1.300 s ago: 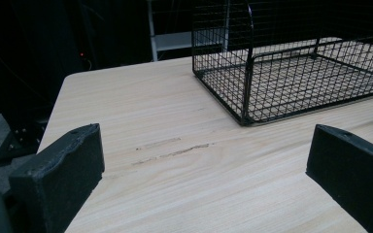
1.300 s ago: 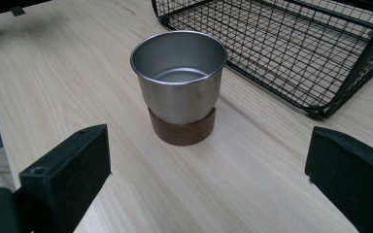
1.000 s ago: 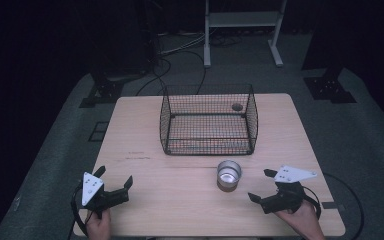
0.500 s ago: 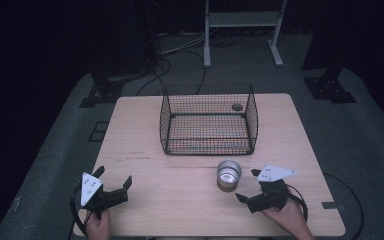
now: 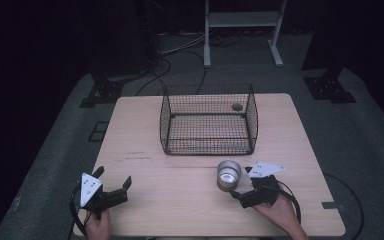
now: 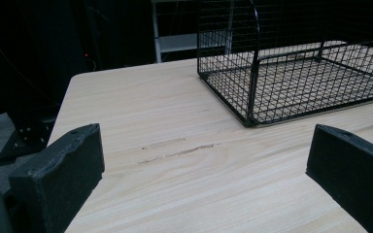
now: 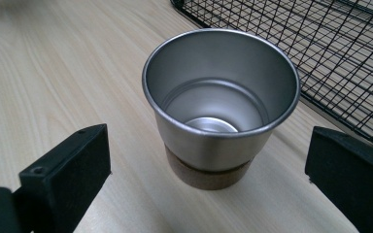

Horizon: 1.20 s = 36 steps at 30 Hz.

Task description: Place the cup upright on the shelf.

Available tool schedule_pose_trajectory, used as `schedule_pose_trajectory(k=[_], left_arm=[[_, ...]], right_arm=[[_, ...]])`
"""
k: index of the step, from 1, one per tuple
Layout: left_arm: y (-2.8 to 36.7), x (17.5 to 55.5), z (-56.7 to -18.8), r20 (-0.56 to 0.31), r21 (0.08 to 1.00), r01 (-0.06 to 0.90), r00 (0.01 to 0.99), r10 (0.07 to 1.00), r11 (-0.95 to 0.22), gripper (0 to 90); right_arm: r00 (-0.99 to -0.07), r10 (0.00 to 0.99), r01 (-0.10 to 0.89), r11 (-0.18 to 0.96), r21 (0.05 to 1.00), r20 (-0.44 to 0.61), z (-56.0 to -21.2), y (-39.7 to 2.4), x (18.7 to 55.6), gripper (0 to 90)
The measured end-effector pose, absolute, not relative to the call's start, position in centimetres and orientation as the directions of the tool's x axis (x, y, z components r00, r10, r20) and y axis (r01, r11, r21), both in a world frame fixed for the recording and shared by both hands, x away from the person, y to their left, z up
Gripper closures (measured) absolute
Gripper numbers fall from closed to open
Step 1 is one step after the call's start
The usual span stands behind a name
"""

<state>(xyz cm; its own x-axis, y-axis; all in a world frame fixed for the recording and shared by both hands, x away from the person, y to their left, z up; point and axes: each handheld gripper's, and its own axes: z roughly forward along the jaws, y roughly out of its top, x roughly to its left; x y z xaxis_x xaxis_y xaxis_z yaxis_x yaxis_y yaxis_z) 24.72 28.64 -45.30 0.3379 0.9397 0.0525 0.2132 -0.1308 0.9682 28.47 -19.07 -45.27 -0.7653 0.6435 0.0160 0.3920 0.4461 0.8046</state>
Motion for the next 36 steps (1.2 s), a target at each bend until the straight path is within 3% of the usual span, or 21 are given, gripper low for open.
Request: schedule_pose_trajectory(k=[32,36], left_arm=[[28.8,24.5,-45.2,0.05,0.969,0.212,0.333,0.942,-0.126,0.0],[28.9,24.5,-45.2,0.048,0.97,0.211,0.331,0.942,-0.123,0.0]], right_arm=[[-0.751,0.661,0.407,0.456,0.791,0.005,-46.3,-16.0,31.3,2.1],[-0.748,0.663,0.413,0.454,0.789,0.01,-46.4,-16.1,31.5,5.3]])
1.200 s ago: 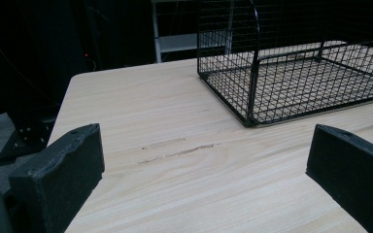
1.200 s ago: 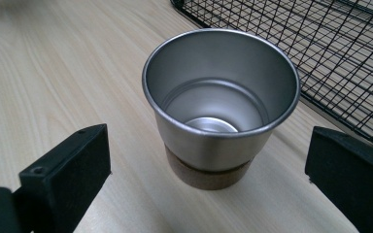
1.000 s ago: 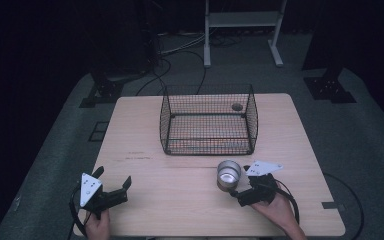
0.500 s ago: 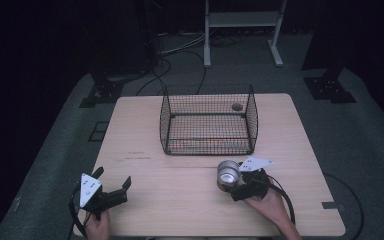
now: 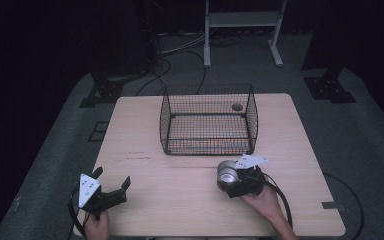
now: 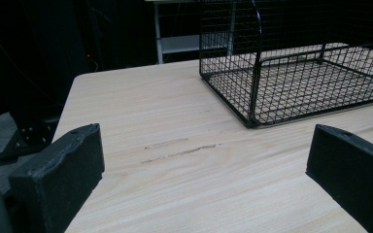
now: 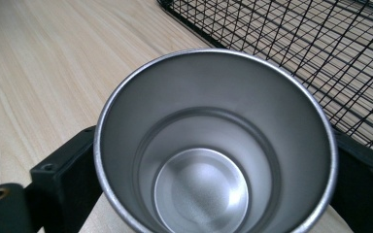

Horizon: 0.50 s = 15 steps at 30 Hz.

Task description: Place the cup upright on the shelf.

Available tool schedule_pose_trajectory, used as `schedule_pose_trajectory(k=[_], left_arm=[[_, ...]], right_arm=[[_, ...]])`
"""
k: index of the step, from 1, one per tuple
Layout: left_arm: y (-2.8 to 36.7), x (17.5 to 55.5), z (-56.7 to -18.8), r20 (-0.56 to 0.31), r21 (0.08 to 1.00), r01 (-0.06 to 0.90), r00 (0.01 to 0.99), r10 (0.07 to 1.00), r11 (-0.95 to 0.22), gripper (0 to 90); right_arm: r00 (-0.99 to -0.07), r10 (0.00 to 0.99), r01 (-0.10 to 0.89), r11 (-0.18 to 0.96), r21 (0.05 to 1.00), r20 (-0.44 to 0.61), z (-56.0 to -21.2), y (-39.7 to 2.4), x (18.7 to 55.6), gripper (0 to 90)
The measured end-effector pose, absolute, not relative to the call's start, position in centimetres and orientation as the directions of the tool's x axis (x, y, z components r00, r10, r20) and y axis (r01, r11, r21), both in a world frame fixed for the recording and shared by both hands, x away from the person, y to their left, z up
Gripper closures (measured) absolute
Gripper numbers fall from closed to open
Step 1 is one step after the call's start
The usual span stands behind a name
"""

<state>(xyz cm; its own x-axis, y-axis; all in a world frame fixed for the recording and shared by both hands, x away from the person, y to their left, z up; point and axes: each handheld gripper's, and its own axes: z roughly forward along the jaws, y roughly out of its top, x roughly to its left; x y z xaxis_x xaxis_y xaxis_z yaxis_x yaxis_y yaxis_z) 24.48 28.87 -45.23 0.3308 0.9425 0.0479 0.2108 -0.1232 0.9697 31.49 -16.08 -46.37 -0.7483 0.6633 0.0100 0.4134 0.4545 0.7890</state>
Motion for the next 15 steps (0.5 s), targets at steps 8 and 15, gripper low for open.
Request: schedule_pose_trajectory(k=[8,15], left_arm=[[28.91,24.45,-45.2,0.051,0.97,0.21,0.329,0.943,-0.126,0.0],[28.96,24.43,-45.2,0.05,0.97,0.209,0.328,0.943,-0.124,0.0]], right_arm=[[-0.754,0.656,0.414,0.446,0.794,0.025,-46.25,-16.2,31.48,14.5],[-0.754,0.656,0.414,0.443,0.795,0.027,-46.2,-16.34,31.54,15.9]])
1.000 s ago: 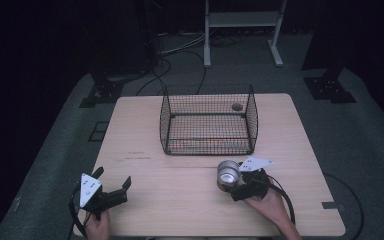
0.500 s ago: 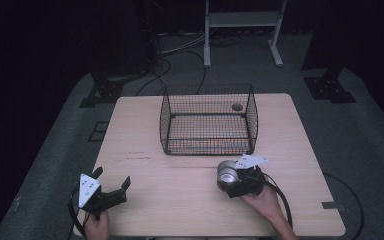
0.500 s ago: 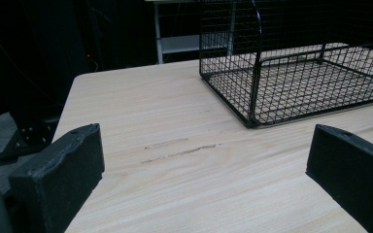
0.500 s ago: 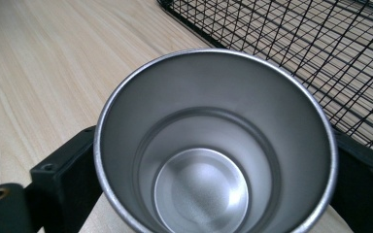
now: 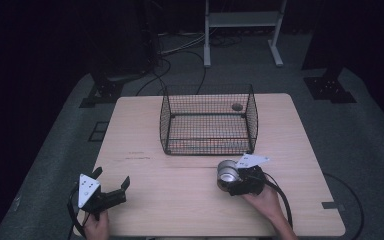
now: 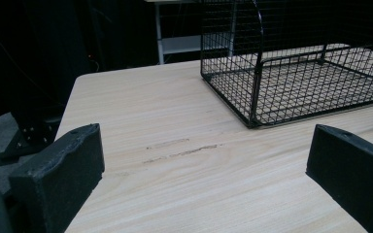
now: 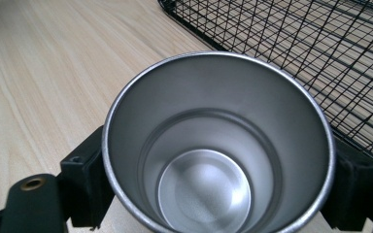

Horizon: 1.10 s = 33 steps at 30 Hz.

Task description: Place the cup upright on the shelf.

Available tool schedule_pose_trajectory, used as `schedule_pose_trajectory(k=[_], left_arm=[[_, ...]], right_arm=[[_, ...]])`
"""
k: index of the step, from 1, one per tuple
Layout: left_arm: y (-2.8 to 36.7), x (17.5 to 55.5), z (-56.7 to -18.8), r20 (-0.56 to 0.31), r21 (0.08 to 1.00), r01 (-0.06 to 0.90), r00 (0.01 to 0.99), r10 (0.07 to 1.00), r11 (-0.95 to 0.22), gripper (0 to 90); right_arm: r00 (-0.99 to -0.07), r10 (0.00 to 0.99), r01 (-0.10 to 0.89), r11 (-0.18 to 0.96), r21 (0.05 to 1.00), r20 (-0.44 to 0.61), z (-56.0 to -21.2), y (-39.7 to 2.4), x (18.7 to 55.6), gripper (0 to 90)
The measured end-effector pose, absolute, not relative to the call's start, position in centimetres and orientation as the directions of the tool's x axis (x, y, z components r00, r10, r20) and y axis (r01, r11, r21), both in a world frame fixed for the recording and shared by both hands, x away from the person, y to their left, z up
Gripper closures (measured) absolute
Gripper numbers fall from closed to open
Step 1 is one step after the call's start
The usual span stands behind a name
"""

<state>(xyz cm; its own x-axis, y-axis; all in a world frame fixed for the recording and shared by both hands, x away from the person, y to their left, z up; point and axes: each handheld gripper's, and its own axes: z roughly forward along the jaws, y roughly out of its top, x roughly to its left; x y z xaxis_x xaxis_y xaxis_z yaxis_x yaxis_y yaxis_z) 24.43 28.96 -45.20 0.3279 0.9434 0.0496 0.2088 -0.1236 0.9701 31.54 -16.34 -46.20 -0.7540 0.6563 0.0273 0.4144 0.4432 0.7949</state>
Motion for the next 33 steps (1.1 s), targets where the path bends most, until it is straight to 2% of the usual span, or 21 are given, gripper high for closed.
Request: schedule_pose_trajectory(k=[4,33], left_arm=[[28.9,24.4,-45.2,0.049,0.97,0.21,0.328,0.943,-0.124,0.0],[28.8,24.5,-45.3,0.052,0.969,0.213,0.332,0.942,-0.128,0.0]], right_arm=[[-0.752,0.656,0.428,0.413,0.804,0.063,-45.6,-16.9,31.6,16.1],[-0.791,0.601,0.416,0.398,0.818,0.11,-40.6,-17.7,32.2,17.2]])
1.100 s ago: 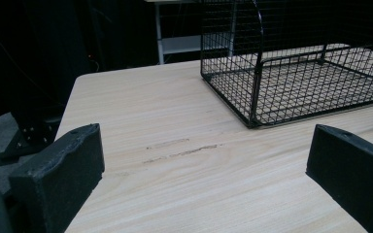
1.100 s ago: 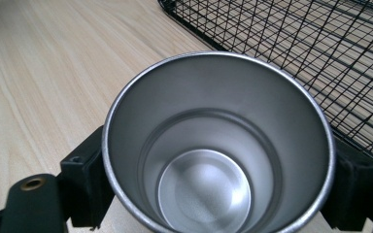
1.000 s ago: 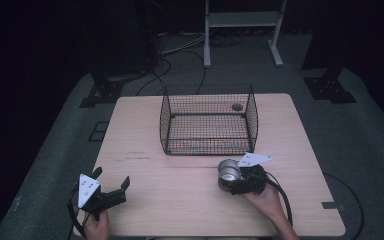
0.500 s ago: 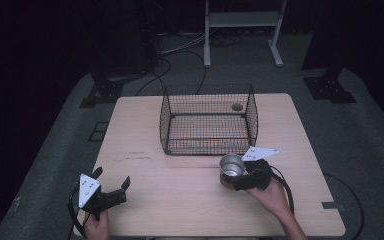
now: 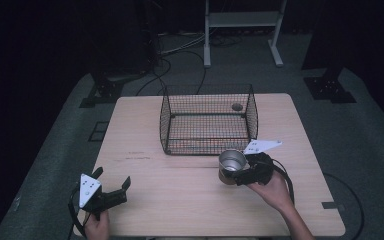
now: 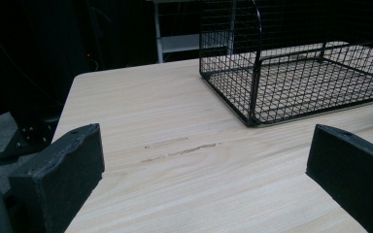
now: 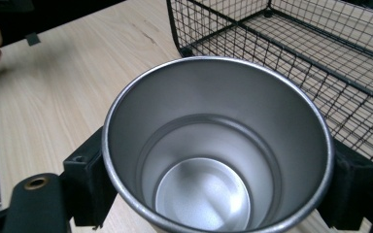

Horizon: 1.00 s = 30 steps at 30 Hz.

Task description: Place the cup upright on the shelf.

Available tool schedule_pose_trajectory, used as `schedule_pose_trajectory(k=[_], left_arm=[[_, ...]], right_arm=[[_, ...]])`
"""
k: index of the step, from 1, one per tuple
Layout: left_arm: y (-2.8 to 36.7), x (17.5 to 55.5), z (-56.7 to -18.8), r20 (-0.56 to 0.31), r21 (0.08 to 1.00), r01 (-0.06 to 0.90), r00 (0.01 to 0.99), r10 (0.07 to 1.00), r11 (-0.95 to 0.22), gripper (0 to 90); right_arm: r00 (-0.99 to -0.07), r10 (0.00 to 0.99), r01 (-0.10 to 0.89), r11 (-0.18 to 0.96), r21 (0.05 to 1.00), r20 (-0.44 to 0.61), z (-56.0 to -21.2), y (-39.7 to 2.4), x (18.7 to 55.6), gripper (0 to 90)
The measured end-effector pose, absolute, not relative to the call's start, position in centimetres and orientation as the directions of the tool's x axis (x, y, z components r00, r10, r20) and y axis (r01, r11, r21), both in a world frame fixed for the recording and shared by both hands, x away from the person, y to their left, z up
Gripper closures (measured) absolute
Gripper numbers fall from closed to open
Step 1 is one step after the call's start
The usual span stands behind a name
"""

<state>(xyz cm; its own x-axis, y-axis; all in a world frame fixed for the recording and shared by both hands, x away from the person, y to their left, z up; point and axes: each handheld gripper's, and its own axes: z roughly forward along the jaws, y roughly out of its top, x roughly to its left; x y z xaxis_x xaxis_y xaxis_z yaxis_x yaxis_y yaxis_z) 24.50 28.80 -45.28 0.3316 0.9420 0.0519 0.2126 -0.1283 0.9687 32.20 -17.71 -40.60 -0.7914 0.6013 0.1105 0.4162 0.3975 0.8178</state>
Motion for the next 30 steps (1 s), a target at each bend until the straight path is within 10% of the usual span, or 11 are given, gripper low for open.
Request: schedule_pose_trajectory(k=[30], left_arm=[[29.0,24.5,-45.4,0.045,0.971,0.208,0.328,0.944,-0.119,0.0]], right_arm=[[-0.829,0.553,0.367,0.428,0.826,0.081,-35.5,-16.4,34.9,17.9]])
